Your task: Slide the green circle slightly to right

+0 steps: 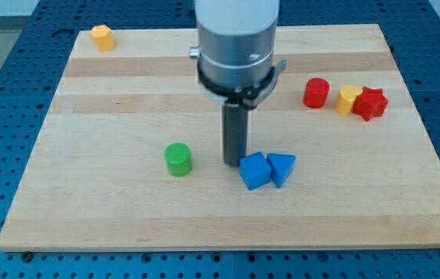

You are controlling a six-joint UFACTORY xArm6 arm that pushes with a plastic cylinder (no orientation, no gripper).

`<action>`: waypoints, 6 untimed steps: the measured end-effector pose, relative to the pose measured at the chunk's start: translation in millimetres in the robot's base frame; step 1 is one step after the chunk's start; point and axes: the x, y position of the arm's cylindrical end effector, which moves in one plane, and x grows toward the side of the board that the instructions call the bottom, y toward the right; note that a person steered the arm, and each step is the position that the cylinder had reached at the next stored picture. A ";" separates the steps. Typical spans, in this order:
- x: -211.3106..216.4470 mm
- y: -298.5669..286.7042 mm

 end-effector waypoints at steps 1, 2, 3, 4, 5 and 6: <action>29.8 -36.5; 33.7 -97.4; -7.3 -112.2; -45.7 -74.1; -36.4 -101.5; -18.1 -138.1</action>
